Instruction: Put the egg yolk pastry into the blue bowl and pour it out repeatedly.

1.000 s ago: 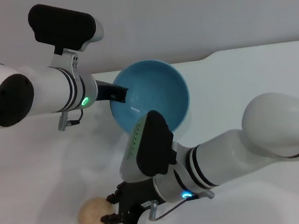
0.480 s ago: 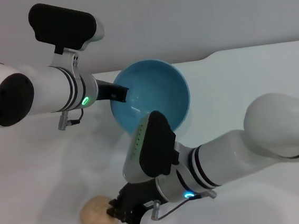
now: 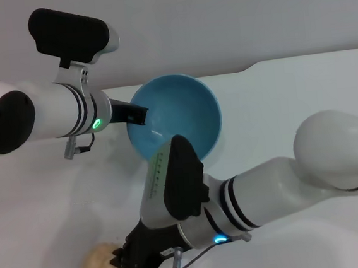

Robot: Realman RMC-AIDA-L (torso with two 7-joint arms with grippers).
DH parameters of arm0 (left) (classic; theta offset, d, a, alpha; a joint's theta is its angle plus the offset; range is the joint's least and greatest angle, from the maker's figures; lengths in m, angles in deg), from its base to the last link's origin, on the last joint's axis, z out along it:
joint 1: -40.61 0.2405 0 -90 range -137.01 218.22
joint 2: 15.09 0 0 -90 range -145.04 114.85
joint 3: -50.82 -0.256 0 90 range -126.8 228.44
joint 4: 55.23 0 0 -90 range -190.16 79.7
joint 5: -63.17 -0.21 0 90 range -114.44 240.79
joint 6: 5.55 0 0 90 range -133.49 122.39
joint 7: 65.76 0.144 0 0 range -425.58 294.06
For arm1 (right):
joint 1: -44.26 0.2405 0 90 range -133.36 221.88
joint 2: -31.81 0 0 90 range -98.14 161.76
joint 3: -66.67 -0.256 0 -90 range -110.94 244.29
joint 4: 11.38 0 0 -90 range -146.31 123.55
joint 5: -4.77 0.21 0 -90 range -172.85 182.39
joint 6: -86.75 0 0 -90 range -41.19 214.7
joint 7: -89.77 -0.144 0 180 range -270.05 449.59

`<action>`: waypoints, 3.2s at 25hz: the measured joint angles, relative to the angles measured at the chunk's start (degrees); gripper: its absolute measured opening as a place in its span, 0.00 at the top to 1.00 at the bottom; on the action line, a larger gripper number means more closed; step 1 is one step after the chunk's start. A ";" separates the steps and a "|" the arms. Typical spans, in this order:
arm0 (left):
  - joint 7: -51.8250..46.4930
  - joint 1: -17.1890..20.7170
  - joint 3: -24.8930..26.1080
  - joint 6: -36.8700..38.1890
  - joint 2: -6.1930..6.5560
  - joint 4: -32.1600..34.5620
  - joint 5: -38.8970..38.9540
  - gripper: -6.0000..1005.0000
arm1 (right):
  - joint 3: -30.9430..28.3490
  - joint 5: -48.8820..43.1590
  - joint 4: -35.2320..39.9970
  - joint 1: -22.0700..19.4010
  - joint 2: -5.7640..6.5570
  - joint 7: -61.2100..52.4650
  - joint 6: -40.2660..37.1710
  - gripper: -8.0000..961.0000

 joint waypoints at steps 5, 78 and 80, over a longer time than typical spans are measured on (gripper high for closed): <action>0.00 0.02 0.19 -1.02 0.02 -0.06 -0.26 0.99 | -7.64 -10.55 3.76 -3.15 0.24 -0.15 -7.06 0.99; 4.09 -7.64 -0.22 -16.04 -0.15 0.25 4.17 0.99 | -87.73 -44.21 24.00 -30.84 -0.48 -4.50 -28.16 0.43; 5.60 -5.63 -0.46 -8.70 -0.24 0.25 4.13 0.99 | -87.81 -44.13 21.74 -31.61 -0.53 -2.75 -25.41 0.42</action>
